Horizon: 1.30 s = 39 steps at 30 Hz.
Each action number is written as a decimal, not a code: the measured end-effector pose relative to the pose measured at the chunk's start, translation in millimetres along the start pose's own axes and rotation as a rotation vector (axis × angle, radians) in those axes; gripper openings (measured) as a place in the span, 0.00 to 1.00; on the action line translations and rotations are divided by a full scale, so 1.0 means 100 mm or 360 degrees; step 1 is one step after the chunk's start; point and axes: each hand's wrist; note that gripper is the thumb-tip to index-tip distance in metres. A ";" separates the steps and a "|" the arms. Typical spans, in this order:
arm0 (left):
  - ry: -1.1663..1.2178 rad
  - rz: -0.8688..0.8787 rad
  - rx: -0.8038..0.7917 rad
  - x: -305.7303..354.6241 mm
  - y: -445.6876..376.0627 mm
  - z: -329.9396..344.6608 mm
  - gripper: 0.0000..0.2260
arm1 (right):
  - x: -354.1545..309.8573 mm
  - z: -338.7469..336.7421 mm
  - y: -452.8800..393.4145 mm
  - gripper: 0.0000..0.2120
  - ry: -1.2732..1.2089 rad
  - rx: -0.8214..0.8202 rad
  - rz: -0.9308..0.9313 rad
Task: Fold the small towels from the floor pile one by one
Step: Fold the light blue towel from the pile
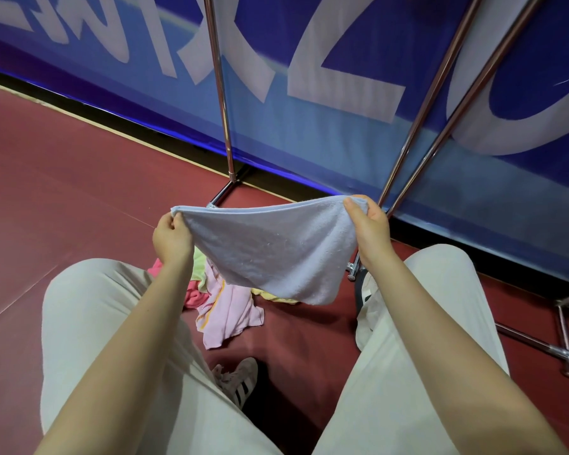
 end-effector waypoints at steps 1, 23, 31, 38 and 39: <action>-0.0025 -0.0013 -0.0002 0.00 0.01 0.00 0.13 | 0.01 0.00 0.00 0.06 0.0005 -0.0002 0.0001; 0.0342 0.0087 -0.0054 0.17 0.07 0.10 0.08 | 0.19 0.01 -0.10 0.07 0.0061 0.0078 0.0039; -0.0347 0.0378 -0.0067 0.20 0.07 -0.01 0.15 | 0.23 -0.03 -0.16 0.03 0.0258 0.0132 -0.0004; -0.0180 0.0295 -0.0166 0.13 -0.03 -0.08 0.13 | 0.24 -0.08 -0.19 0.05 0.0257 0.0144 0.0006; -0.0096 0.0232 -0.0188 0.12 -0.02 -0.07 0.12 | 0.26 -0.07 -0.19 0.05 0.0262 0.0143 0.0016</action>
Point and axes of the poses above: each hand's wrist, its own y-axis away from the middle knuckle, its own z-axis out of the palm, x = y × z, and after that the axes turned 5 degrees about y, right-handed
